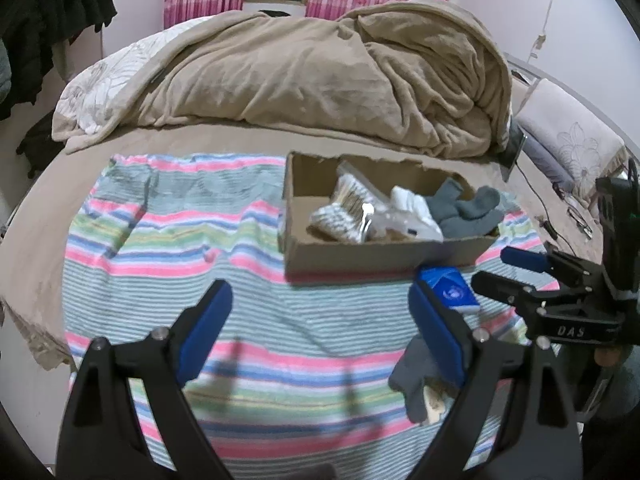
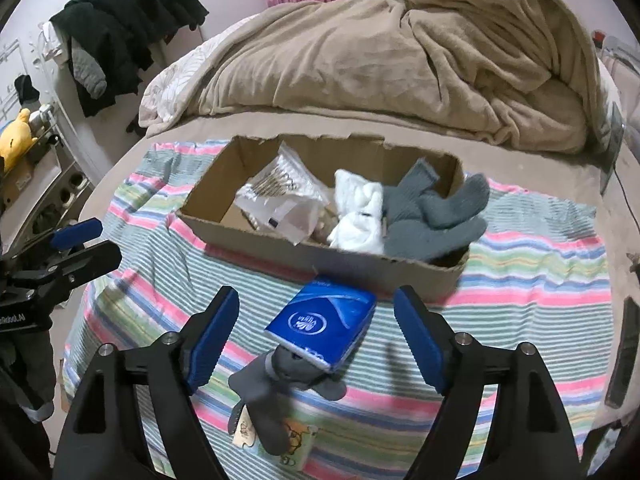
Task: Organize objects
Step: 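Grasp the blue tissue pack with the right tool while the left tool grasps the grey grip sock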
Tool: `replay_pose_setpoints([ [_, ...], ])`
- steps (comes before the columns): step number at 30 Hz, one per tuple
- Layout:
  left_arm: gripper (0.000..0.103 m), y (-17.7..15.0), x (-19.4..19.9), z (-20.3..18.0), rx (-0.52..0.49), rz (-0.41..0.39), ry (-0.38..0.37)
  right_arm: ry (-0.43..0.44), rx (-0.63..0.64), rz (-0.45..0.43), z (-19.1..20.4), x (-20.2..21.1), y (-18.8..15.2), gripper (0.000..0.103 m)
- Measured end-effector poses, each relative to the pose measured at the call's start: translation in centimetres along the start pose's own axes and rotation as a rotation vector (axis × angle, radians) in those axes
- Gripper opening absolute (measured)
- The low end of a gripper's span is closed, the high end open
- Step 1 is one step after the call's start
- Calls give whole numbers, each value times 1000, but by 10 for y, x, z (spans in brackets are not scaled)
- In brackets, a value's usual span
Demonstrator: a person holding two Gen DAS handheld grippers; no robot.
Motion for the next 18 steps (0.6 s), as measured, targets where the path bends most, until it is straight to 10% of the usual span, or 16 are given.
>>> replay_pose_setpoints([
  [18, 91, -32, -25, 13, 18, 83, -9, -79, -32, 137, 1, -65, -13, 83],
])
Point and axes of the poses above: each gripper's, at about its wrist camera, not at the fingertips, and x roughly against the way its jaws point, z to its left, y to its top, the point moved 2 cm from there along -x, roughly the way its jaws point, and after that the axes turned 2 degrees about x, right-handed, at the moved point
